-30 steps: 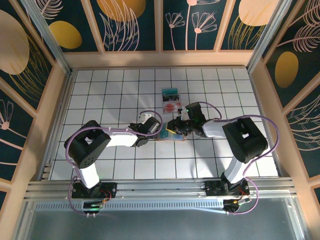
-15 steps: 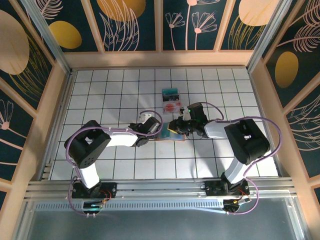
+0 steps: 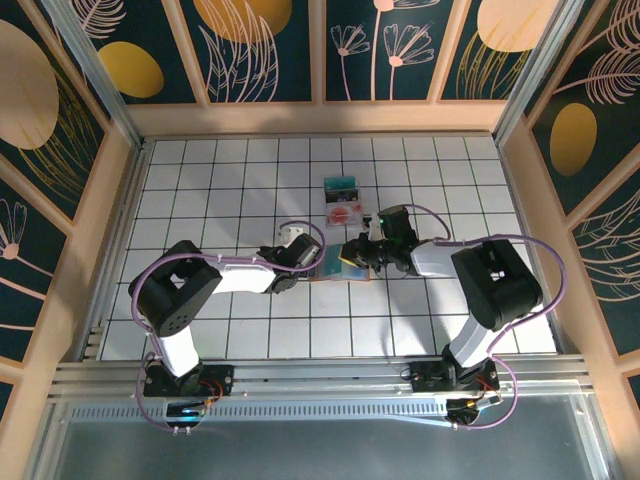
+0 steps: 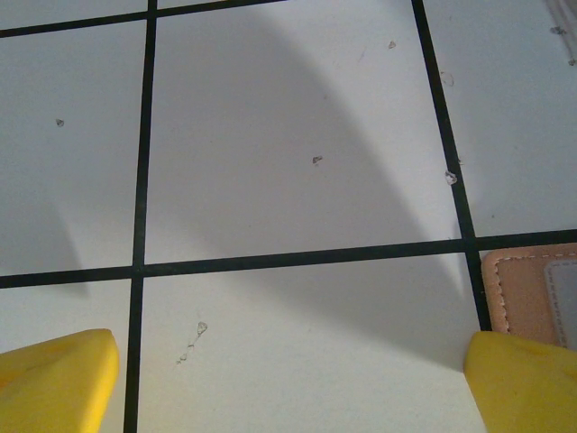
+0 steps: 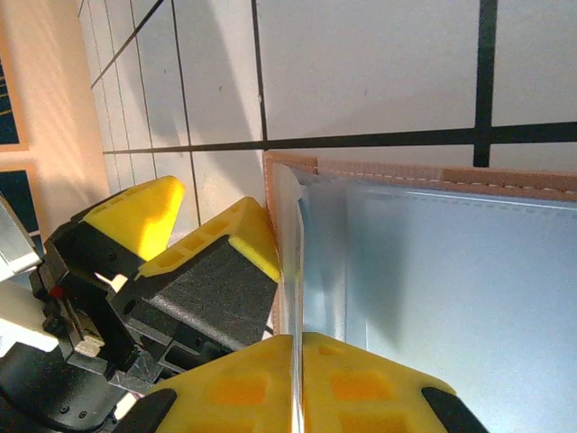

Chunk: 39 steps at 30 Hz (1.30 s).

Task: Take the credit cards out of the card holder

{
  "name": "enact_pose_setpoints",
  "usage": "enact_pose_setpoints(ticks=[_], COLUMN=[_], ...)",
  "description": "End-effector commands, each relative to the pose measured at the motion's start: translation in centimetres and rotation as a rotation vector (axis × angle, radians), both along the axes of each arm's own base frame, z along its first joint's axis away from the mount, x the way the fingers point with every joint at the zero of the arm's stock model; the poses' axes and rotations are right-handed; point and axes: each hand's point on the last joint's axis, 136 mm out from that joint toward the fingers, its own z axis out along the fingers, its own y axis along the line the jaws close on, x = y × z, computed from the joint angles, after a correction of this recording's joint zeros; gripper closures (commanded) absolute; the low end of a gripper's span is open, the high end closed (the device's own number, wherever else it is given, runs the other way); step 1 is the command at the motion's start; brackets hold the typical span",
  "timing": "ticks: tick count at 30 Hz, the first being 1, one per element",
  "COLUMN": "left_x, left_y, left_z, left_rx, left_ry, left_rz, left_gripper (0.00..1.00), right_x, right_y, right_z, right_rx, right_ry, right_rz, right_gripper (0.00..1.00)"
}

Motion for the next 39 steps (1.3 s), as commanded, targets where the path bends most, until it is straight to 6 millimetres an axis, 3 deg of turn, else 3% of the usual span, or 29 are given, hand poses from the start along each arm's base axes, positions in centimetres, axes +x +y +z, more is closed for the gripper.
enact_pose_setpoints(ticks=[1,11,39], left_x=[-1.0,-1.0,-0.9], left_y=[1.7,1.8,2.0], left_z=[-2.4,-2.4,-1.8], left_rx=[0.090,0.094,0.107], left_ry=[0.069,0.069,0.058], left_rz=[0.016,0.018,0.024], left_gripper=[0.01,0.01,0.01], right_x=[0.1,0.4,1.1], right_y=[-0.8,-1.9,-4.3], right_z=[0.3,-0.1,1.5], right_rx=[-0.022,-0.087,-0.159], right_ry=[-0.028,-0.030,-0.088], right_rz=[-0.011,-0.036,-0.074], right_gripper=[0.89,0.91,0.92])
